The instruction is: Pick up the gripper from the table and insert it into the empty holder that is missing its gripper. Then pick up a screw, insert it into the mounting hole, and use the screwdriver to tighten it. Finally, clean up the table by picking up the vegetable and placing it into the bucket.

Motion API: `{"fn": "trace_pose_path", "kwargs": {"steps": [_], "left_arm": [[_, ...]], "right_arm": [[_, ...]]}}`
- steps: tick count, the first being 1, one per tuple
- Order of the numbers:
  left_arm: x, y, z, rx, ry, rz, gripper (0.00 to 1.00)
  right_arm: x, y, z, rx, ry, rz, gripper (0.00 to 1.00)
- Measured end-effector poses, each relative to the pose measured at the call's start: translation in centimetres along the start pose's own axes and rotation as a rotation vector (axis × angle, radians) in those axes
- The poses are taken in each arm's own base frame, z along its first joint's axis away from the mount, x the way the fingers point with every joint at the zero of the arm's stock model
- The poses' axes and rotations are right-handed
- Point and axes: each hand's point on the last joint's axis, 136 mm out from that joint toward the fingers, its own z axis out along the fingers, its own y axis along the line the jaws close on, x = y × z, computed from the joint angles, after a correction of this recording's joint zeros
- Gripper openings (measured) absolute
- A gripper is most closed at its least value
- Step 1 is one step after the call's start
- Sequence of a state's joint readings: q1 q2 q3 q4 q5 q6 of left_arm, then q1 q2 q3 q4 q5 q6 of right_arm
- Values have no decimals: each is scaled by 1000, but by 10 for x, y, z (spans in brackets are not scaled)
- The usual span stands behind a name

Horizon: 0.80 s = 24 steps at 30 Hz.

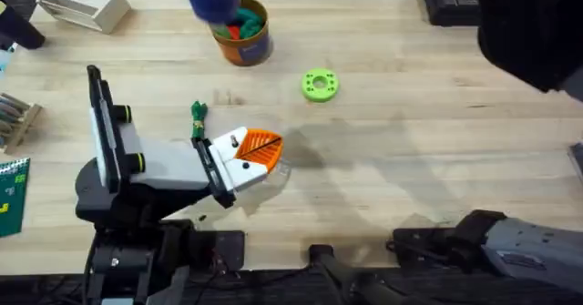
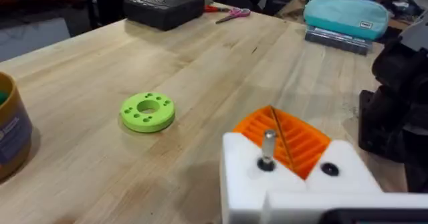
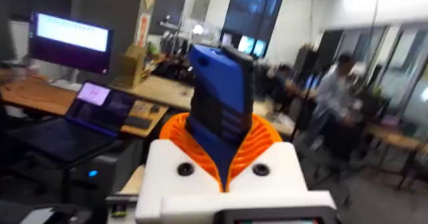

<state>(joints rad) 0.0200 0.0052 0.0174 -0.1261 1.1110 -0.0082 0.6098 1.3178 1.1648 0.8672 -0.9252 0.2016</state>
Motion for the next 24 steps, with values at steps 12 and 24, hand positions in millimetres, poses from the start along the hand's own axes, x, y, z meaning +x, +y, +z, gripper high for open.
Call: {"fn": "trace_pose_path", "kwargs": {"steps": [12, 24], "left_arm": [[0, 0, 0, 0, 0, 0, 8], [0, 0, 0, 0, 0, 0, 8]], "right_arm": [[108, -30, -39, 139, 376, 366, 30], [141, -61, -196, 585, 1053, 307, 30]]}}
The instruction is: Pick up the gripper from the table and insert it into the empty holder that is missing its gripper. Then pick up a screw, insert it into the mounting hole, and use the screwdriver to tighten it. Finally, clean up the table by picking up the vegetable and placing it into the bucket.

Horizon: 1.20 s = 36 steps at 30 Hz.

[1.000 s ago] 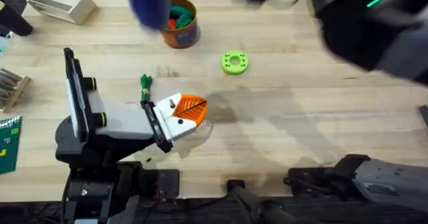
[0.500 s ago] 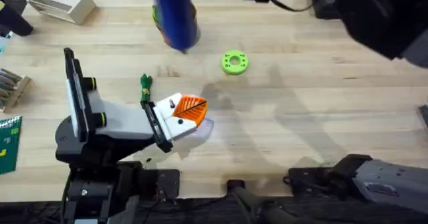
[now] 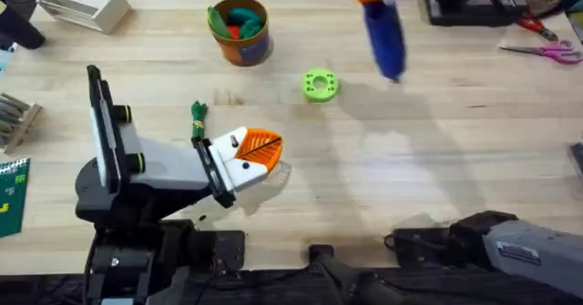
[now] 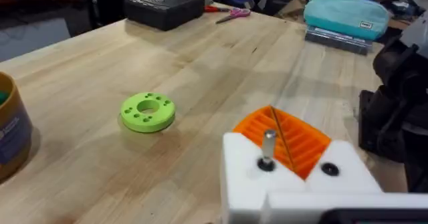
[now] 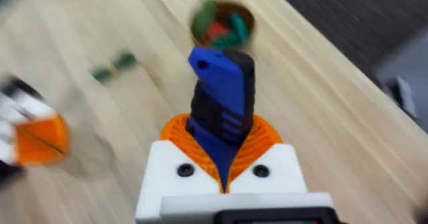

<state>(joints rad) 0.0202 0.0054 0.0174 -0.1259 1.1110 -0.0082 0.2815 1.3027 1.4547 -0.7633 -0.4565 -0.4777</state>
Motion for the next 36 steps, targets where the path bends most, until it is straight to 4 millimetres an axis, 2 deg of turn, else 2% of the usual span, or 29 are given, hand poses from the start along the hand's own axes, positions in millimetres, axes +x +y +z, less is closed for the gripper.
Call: {"fn": "trace_pose_path", "kwargs": {"steps": [5, 10, 11, 19, 28, 33, 36], "left_arm": [[0, 0, 0, 0, 0, 0, 8], [0, 0, 0, 0, 0, 0, 8], [0, 0, 0, 0, 0, 0, 8], [0, 0, 0, 0, 0, 0, 8], [0, 0, 0, 0, 0, 0, 8], [0, 0, 0, 0, 0, 0, 8], [0, 0, 0, 0, 0, 0, 8]], "right_arm": [[60, -9, -3, 54, 282, -154, 30], [87, -33, 13, 82, 431, -320, 30], [108, -42, 27, 54, 517, -382, 30], [184, -69, 71, -17, 804, -469, 30], [229, -100, 118, -22, 923, -552, 30], [251, -108, 126, -36, 980, -556, 36], [257, -107, 123, -49, 998, -543, 223]]}}
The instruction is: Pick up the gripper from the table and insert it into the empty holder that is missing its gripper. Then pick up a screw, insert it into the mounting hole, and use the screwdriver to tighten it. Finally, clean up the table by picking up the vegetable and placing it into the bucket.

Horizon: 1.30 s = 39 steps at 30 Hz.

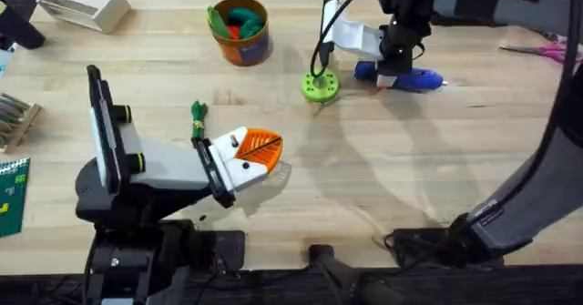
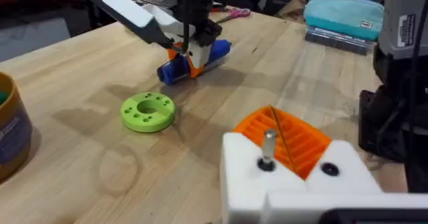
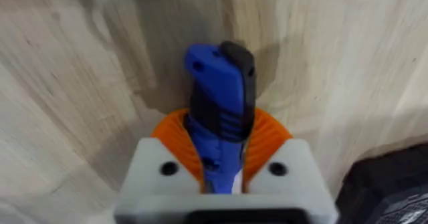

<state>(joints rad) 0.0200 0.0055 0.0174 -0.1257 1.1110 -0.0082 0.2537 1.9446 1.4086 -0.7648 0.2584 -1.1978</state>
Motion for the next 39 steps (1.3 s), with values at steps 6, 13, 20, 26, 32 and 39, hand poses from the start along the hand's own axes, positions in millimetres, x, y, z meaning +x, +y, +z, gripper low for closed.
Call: {"fn": "trace_pose_path", "kwargs": {"steps": [6, 13, 20, 26, 32, 39], "left_arm": [[0, 0, 0, 0, 0, 0, 8], [0, 0, 0, 0, 0, 0, 8], [0, 0, 0, 0, 0, 1, 569], [0, 0, 0, -1, 0, -2, 985], [-2, 5, 0, -25, -8, 0, 985], [-5, 22, -3, -147, 1, -107, 985]], "right_arm": [[3, -3, 0, 10, 13, 21, 957], [5, -3, -1, 14, 20, 50, 979], [7, -14, -25, 80, -10, 203, 980], [19, -35, -110, 270, -139, 456, 980], [35, -37, -177, 386, -281, 732, 979], [61, 8, -210, 289, -357, 1244, 980]]}}
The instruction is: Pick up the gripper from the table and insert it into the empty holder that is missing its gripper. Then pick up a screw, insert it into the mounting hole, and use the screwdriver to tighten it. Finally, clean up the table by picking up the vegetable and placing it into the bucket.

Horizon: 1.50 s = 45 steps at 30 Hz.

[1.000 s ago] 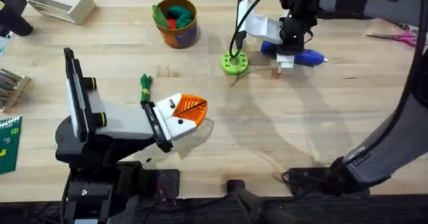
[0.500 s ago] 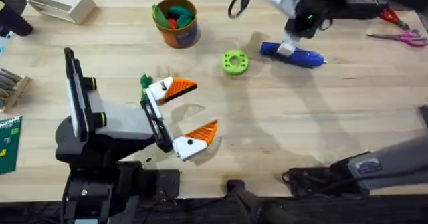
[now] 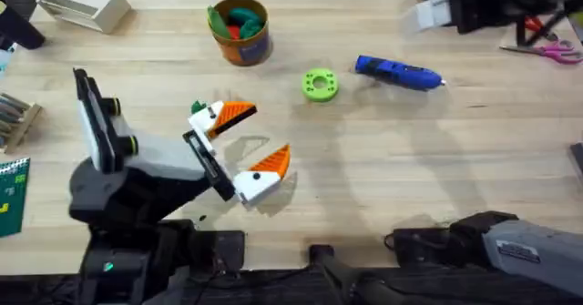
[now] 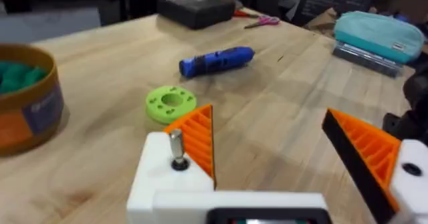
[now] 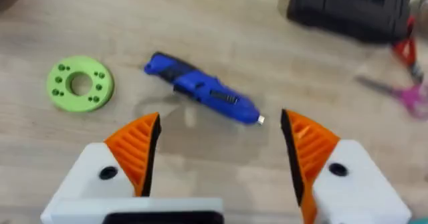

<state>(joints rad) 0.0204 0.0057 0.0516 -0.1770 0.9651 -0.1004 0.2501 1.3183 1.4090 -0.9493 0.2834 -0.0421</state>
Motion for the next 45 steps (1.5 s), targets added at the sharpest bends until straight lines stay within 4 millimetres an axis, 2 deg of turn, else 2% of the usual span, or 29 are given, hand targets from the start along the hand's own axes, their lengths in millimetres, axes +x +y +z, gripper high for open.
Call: {"fn": "trace_pose_path", "kwargs": {"steps": [1, 4, 7, 12, 16, 20, 27, 31, 32, 33, 36, 41, 45], "left_arm": [[-5, 0, -6, -58, 46, -58, 985], [-18, -2, -14, -115, 88, -68, 985], [-36, -2, -22, -177, 139, -69, 985], [-62, 10, -30, -290, 223, -89, 985], [-71, 24, -35, -375, 314, -142, 985], [-76, 37, -42, -460, 414, -202, 985], [-105, 54, -49, -567, 424, -171, 985], [-119, 62, -63, -675, 416, -153, 985], [-120, 64, -69, -712, 423, -164, 985], [-115, 70, -88, -828, 487, -221, 985], [-107, 75, -101, -904, 584, -291, 986], [-79, 88, -106, -960, 781, -419, 986], [-67, 111, -102, -1027, 819, -498, 986]], "right_arm": [[14, 0, -4, 1, 48, 105, 980], [16, -1, -6, 1, 29, 197, 980], [29, 1, -7, -6, 25, 252, 980], [61, 2, -14, -18, 10, 302, 989], [82, 2, -19, -24, -36, 364, 989], [101, 6, -14, -42, -60, 409, 990], [105, 19, -9, -111, -61, 440, 989], [104, 21, -9, -122, -62, 447, 989], [103, 21, -9, -123, -64, 447, 989], [102, 22, -9, -129, -67, 448, 989], [101, 22, -9, -131, -68, 448, 989], [102, 23, -5, -129, -56, 446, 989], [102, 24, -4, -128, -49, 445, 990]]}}
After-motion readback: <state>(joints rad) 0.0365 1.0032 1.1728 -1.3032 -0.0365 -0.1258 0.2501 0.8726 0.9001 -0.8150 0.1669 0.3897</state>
